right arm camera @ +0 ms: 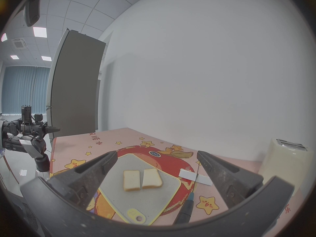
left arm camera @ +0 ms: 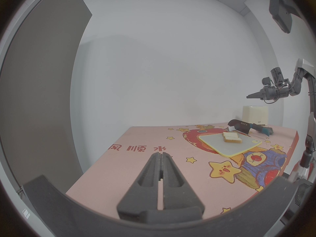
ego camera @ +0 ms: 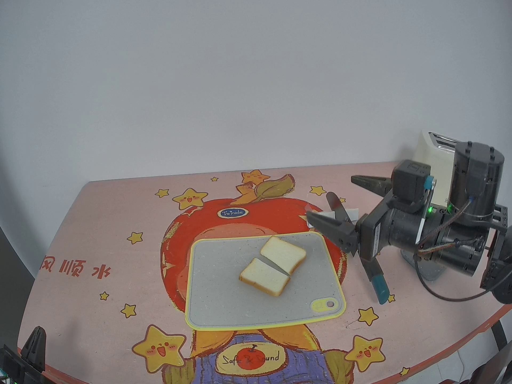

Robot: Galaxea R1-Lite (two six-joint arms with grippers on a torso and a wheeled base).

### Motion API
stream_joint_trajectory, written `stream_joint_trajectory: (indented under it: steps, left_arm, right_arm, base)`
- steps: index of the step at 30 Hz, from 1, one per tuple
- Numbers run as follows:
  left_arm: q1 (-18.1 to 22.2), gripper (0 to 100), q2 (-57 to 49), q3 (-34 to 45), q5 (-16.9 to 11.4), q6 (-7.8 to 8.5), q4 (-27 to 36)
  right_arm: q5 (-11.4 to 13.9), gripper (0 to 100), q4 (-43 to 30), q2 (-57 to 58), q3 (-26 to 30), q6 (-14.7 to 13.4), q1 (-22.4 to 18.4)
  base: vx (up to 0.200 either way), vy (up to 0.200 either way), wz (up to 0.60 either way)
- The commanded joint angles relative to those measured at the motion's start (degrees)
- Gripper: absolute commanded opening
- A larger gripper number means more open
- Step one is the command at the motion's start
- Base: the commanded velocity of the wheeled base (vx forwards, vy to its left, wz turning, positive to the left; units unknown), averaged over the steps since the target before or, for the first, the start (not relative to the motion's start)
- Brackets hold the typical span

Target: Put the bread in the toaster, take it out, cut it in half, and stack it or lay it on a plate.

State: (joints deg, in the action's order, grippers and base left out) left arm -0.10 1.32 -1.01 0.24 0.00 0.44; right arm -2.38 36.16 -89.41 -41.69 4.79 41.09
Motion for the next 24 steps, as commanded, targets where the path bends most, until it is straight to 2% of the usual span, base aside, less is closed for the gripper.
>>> stream_joint_trajectory:
  steps: [1, 7, 12, 17, 24]
  left_arm:
    - [0.0, 0, 0.1, 0.9, 0.0, 0.00, 0.0]
    - [0.0, 0, 0.1, 0.9, 0.0, 0.00, 0.0]
    - [0.0, 0, 0.1, 0.9, 0.0, 0.00, 0.0]
    - [0.0, 0, 0.1, 0.9, 0.0, 0.00, 0.0]
    - [0.0, 0, 0.1, 0.9, 0.0, 0.00, 0.0]
  right_arm:
    - [-0.5, 100, 0.5, -0.4, 2.3, 1.4, 0.9]
    - [-0.8, 100, 5.3, -2.5, 2.4, 1.4, 1.0]
    - [-0.8, 100, 5.8, -4.5, 1.9, 1.4, 0.5]
    - [-0.6, 100, 4.5, -4.4, -1.5, 1.2, -0.8]
    - [-0.8, 100, -1.4, -6.5, -8.2, 1.1, -2.3]
  base:
    - [0.000, 0.000, 0.00]
    - [0.000, 0.000, 0.00]
    - [0.000, 0.000, 0.00]
    - [0.000, 0.000, 0.00]
    - [0.000, 0.000, 0.00]
